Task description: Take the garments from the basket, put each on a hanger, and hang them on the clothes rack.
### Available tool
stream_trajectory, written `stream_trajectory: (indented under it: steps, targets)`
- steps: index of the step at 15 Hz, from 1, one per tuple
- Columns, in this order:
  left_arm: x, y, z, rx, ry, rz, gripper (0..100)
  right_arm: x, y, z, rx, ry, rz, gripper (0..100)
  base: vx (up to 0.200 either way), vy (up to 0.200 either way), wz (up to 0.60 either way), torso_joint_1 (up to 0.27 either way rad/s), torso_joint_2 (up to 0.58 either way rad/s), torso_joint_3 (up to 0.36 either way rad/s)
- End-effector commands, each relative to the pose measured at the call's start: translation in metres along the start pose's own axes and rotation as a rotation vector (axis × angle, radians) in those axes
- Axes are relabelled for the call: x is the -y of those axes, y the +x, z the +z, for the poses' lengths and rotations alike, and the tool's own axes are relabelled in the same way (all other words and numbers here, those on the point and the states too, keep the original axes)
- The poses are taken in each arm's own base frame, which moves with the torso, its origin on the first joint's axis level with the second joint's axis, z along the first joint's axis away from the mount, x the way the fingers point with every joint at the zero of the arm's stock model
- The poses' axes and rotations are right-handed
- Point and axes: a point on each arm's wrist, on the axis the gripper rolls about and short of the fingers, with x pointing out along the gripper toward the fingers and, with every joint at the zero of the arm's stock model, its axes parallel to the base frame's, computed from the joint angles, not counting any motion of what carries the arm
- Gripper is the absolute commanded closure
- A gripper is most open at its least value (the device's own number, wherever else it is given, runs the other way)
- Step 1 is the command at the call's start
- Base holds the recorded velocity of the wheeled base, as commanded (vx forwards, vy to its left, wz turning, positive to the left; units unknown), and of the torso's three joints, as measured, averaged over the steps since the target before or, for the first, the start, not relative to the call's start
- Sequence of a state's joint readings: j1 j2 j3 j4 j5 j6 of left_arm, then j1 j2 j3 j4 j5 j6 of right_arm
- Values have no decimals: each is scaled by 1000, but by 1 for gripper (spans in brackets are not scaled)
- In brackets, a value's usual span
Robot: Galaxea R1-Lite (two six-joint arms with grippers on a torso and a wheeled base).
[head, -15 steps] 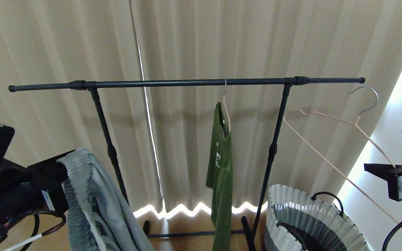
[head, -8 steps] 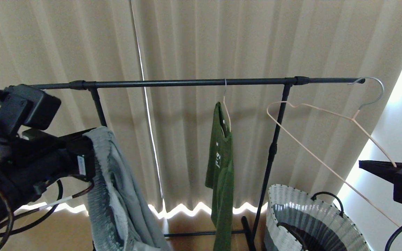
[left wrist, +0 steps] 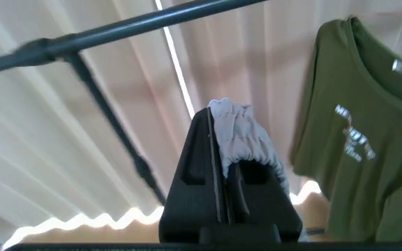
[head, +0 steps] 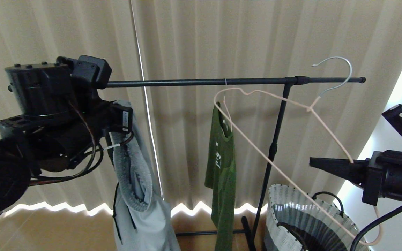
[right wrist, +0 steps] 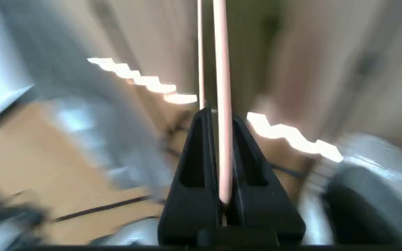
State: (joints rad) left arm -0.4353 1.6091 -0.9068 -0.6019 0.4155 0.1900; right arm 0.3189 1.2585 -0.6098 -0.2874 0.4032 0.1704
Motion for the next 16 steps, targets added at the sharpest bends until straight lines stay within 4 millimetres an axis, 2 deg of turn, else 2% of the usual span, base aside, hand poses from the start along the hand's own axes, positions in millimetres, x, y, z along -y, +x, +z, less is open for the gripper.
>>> stream_trajectory:
  steps: [1,2,4,9,13,16]
  targets:
    - [16,24,-6,-28,-8,-11,100,-21,10,-12,-66,-17,116,100,0,0,0,0,0,0]
    - [16,25,-7,-29,-8,-13,100,-22,10,-12,-68,-17,119,100,0,0,0,0,0,0]
    - [30,37,0,-15,-30,5,100,-37,20,-22,-131,-37,197,100,0,0,0,0,0,0]
    - [45,38,12,22,-51,-10,100,-50,34,-33,-211,-52,265,100,0,0,0,0,0,0]
    - [52,34,14,30,-61,-34,100,-52,48,-34,-214,-60,268,100,0,0,0,0,0,0]
    - [51,33,14,13,-52,1,100,-48,71,-34,-185,-54,222,100,0,0,0,0,0,0]
